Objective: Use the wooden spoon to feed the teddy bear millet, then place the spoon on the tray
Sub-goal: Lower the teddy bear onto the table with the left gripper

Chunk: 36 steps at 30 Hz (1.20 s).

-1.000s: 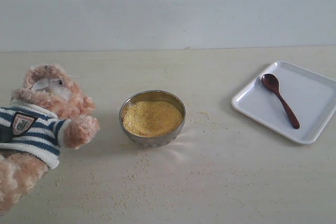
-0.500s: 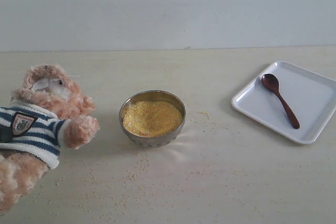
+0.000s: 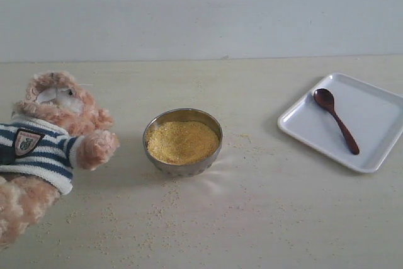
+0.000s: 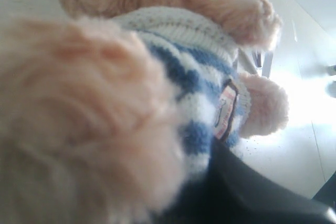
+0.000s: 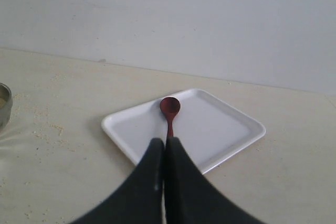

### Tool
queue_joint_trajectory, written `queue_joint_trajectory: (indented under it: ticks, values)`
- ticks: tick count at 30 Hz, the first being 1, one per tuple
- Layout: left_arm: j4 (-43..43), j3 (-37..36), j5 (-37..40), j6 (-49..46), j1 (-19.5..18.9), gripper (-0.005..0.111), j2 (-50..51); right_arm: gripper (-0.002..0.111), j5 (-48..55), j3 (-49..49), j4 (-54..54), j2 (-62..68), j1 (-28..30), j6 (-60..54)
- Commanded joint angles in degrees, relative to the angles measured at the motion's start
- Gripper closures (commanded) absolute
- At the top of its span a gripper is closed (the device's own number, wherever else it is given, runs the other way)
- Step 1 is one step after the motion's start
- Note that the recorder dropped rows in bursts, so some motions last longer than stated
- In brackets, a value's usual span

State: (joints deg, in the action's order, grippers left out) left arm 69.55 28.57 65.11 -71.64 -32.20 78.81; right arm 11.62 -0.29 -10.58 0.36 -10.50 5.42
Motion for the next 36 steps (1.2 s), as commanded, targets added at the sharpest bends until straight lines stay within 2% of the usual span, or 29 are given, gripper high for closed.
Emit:
queue_joint_trajectory:
  ticks: [1,5,9,17,22,28,32,36]
  values:
    - [2.99,0.35,2.56,0.03,-0.17,0.102,-0.05,0.108,0.18,0.29,-0.22,-0.36,0.21,0.02]
    - [0.78,0.82,1.77,0.03,-0.17,0.102,-0.05,0.108,0.18,0.29,-0.22,-0.36,0.21,0.02]
    - [-3.18,0.82,-2.41,3.58,-0.17,0.102,-0.05,0.108,0.18,0.29,-0.22,-0.36,0.21,0.02]
    - [-4.26,0.82,-2.14,4.75,-0.17,0.102,-0.30,0.108,0.18,0.29,-0.22,-0.36,0.21,0.02]
    - [-2.77,0.82,-1.20,4.21,0.94,0.102,-3.35,0.108,0.18,0.29,-0.22,-0.36,0.21,0.02]
    - [3.98,0.82,4.85,2.35,0.94,0.102,-4.16,0.108,0.18,0.29,-0.22,-0.36,0.21,0.02]
    - [7.90,0.82,4.85,-1.22,0.80,0.102,-3.37,0.108,0.18,0.29,-0.22,-0.36,0.21,0.02]
    - [3.22,0.82,4.85,0.39,0.00,0.102,-7.51,0.108,0.18,0.29,-0.22,-0.36,0.21,0.02]
